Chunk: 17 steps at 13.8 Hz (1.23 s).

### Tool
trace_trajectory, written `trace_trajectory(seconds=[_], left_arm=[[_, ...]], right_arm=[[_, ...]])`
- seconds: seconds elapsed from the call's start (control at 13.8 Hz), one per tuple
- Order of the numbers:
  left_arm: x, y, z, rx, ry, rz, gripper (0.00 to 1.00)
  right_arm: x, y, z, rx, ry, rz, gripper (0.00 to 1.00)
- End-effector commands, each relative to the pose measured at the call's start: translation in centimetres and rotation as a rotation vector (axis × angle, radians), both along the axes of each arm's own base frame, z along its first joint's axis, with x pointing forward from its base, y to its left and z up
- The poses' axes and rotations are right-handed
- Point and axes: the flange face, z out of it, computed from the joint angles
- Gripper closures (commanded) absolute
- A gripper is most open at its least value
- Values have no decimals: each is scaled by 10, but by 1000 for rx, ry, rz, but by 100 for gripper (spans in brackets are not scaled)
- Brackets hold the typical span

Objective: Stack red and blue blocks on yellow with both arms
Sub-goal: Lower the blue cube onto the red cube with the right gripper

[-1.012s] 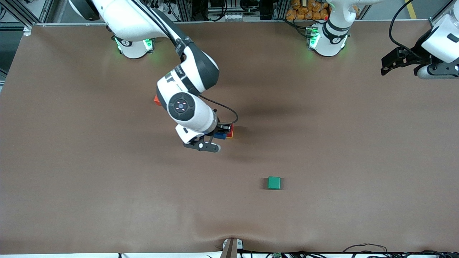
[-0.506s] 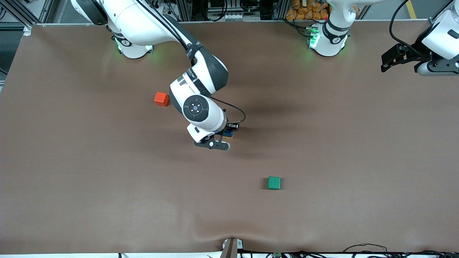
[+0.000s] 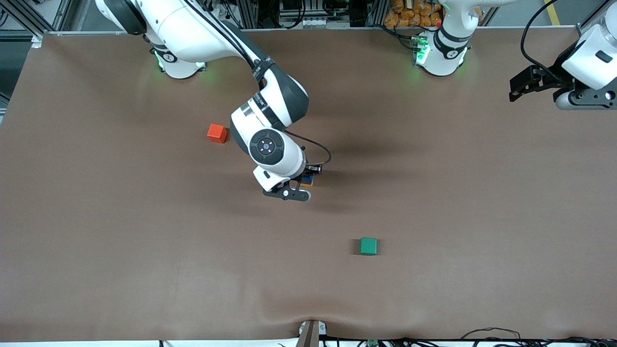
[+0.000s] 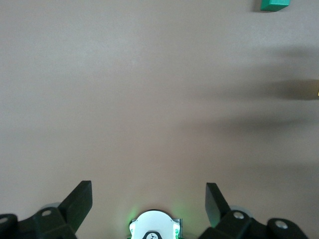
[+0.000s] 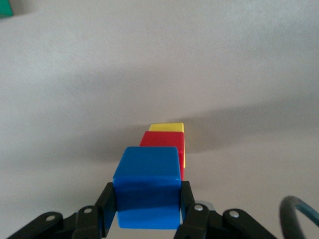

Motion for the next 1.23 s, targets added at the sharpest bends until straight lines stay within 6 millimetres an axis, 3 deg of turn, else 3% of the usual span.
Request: trace_trajectory(seconds=[0.0,1.16], left_arm=[[-4,-1,6,-19,-8,-10,0],[-9,-2,2,-19,1,4,0]], right_arm=[[-4,6,1,-26,8,25,100],[-2,9,-10,-49,-34,34,100]])
